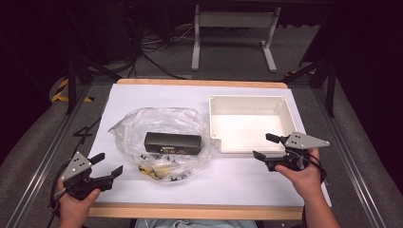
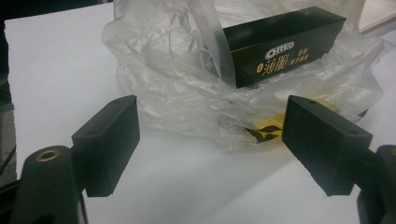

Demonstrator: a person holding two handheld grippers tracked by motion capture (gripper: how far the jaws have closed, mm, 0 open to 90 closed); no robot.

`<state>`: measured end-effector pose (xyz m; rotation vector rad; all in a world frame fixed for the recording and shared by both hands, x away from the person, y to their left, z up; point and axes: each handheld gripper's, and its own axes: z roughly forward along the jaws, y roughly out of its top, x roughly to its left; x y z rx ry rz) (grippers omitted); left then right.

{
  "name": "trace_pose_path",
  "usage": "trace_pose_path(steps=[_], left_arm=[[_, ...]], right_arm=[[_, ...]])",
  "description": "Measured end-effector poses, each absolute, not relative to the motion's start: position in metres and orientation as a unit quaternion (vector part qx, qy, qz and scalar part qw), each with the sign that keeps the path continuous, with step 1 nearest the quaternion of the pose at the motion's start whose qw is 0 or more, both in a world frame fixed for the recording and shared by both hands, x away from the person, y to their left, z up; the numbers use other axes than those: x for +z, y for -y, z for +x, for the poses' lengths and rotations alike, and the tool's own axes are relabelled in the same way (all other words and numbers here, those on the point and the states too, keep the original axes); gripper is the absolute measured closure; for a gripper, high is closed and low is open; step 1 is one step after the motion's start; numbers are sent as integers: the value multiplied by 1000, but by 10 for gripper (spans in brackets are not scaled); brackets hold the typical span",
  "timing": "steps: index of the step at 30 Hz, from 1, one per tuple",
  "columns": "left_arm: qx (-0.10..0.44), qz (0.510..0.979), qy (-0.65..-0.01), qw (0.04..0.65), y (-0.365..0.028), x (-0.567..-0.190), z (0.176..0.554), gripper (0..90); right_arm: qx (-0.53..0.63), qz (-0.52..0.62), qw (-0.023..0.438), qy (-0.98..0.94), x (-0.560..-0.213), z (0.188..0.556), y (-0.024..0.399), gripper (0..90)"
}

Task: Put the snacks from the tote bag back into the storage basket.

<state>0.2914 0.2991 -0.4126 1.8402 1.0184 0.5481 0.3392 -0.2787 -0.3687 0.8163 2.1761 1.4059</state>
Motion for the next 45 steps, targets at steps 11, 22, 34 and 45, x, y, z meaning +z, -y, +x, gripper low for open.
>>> trace_pose_path(steps=[11, 22, 34, 45], left_arm=[[228, 754, -409, 460, -296, -413, 293, 199], [229, 751, -411, 464, -298, -413, 294, 197], [232, 752, -409, 462, -298, -413, 293, 196], [237, 751, -411, 459, -299, -413, 290, 196]], right_arm=[[522, 258, 210, -785, -335, 351, 259, 202], [530, 233, 198, -791, -309, 374, 230, 201], [539, 216, 187, -792, -288, 389, 212, 190], [532, 182, 176, -808, -284, 408, 185, 185]])
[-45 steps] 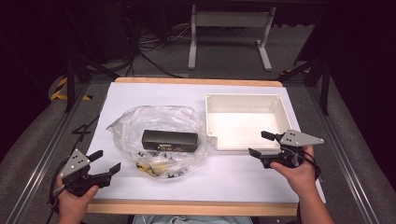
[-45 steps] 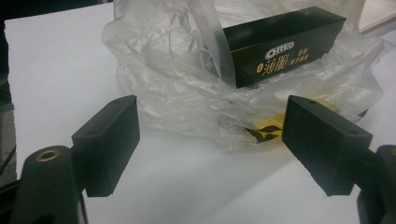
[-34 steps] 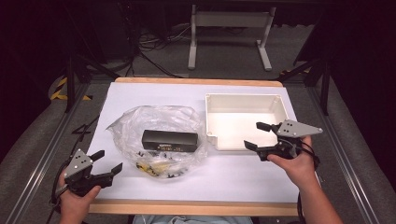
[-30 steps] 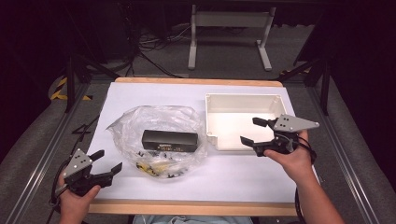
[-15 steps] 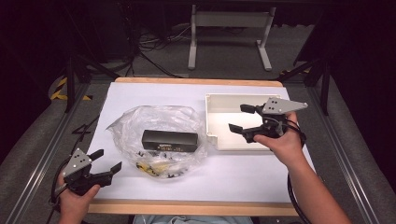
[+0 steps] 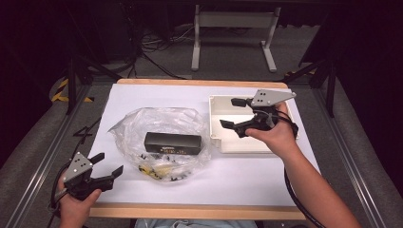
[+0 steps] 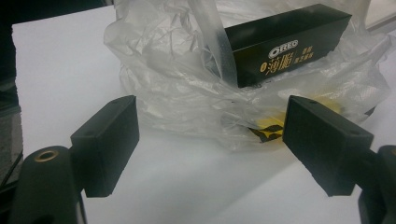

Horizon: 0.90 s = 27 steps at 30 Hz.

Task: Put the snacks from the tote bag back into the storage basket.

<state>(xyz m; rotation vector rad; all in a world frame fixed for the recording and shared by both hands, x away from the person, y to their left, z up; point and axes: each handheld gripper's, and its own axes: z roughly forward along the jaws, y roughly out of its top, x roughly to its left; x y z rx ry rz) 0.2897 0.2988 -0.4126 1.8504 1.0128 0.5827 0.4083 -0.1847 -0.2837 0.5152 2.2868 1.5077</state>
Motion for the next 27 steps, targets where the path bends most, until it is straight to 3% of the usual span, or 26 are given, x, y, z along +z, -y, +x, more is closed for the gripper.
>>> trace_pose_path(steps=[27], left_arm=[[232, 751, -411, 462, -301, -413, 290, 196]], right_arm=[[508, 146, 157, -834, -275, 439, 121, 179]])
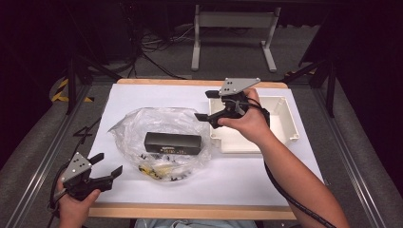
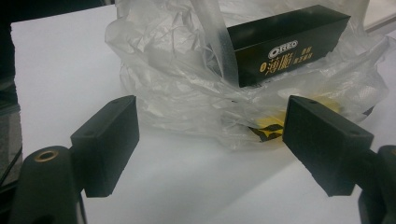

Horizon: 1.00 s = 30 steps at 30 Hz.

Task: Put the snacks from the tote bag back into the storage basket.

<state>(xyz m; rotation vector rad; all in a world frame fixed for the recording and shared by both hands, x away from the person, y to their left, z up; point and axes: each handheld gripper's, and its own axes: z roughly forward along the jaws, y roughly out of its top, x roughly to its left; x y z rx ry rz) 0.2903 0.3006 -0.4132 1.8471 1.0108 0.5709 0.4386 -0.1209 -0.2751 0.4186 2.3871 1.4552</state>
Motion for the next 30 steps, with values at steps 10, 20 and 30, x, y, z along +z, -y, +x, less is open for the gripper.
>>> trace_pose_path(steps=[10, 20, 30], left_arm=[[233, 751, -410, 463, -300, -413, 291, 196], [232, 751, -408, 465, -300, -413, 292, 195], [231, 751, -407, 466, -300, -413, 292, 195]], right_arm=[[531, 133, 133, -826, -285, 448, 106, 161], [555, 116, 103, -817, -302, 456, 93, 156], [540, 108, 104, -829, -329, 457, 82, 146]])
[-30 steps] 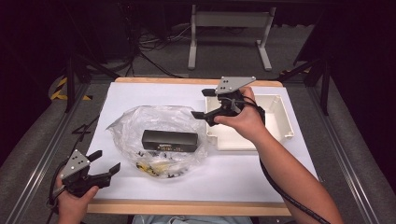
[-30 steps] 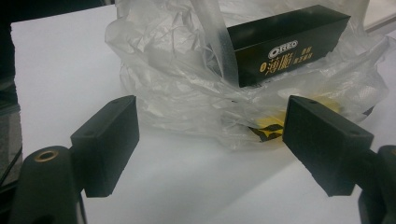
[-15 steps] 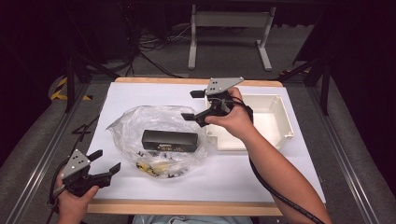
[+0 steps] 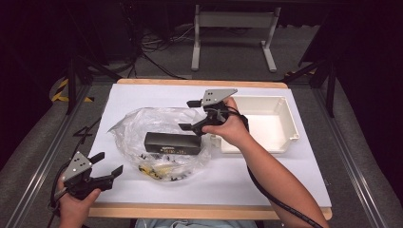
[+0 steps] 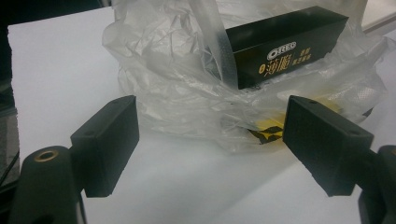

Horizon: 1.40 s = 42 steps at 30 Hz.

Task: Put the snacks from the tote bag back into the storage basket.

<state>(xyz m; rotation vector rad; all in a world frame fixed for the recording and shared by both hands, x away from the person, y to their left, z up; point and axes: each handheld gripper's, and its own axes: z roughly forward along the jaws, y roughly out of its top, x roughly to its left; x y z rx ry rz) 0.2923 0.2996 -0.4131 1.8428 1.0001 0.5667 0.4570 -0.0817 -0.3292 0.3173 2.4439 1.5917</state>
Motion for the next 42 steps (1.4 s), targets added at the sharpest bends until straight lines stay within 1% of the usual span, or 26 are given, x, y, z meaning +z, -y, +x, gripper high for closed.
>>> trace_pose_path(steps=[12, 32, 39, 42], left_arm=[[233, 750, -407, 466, -300, -413, 292, 195], [233, 751, -406, 466, -299, -413, 292, 195], [233, 751, -406, 466, -299, -413, 292, 194], [233, 751, -406, 466, -299, -413, 292, 193]], right_arm=[[523, 113, 88, -840, -361, 458, 70, 140], [511, 118, 66, -849, -392, 452, 57, 135], [498, 120, 69, -856, -400, 451, 53, 135], [493, 120, 68, -859, -402, 451, 52, 153]])
